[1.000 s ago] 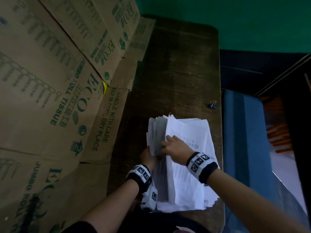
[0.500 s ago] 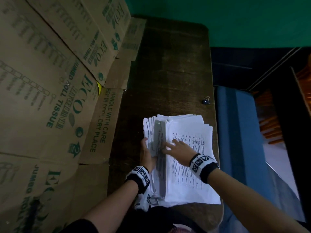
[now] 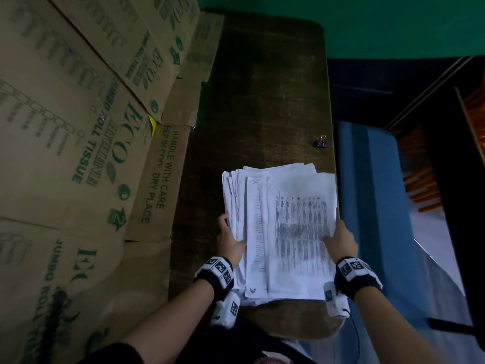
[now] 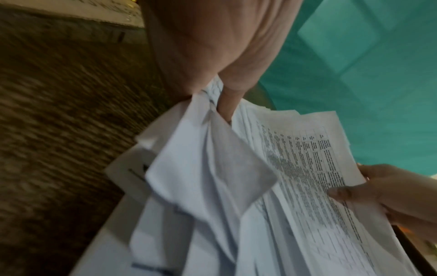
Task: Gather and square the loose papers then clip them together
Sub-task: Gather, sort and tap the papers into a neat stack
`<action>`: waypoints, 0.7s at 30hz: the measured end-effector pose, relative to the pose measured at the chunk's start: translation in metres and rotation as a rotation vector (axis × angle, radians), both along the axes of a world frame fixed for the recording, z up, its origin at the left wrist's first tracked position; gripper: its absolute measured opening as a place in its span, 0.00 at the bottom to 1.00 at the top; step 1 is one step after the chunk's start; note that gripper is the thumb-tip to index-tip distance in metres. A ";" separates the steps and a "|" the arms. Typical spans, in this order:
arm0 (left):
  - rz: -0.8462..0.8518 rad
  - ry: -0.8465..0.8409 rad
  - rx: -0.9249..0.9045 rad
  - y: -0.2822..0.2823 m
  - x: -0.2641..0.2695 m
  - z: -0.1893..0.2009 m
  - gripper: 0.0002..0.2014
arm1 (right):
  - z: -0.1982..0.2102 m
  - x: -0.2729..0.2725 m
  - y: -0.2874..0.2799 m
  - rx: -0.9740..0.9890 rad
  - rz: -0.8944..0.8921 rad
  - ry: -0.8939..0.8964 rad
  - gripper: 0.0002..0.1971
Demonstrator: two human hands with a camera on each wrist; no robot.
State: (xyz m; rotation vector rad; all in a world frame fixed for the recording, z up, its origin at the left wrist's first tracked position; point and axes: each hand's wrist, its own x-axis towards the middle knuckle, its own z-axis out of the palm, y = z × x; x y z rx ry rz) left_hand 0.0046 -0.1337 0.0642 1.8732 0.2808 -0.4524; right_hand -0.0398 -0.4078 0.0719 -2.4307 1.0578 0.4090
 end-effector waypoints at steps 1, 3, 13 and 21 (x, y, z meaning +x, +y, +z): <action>0.028 0.006 -0.011 -0.001 -0.001 0.001 0.36 | 0.002 0.000 -0.004 0.004 -0.011 -0.043 0.25; 0.065 0.044 0.001 -0.001 -0.006 0.003 0.38 | 0.005 0.000 -0.015 0.080 -0.033 -0.133 0.16; -0.315 -0.045 0.624 -0.024 -0.030 0.008 0.30 | 0.007 -0.002 -0.029 0.542 0.004 -0.255 0.19; -0.055 0.160 0.396 0.002 -0.022 0.004 0.34 | -0.013 0.010 0.015 0.623 0.061 -0.263 0.23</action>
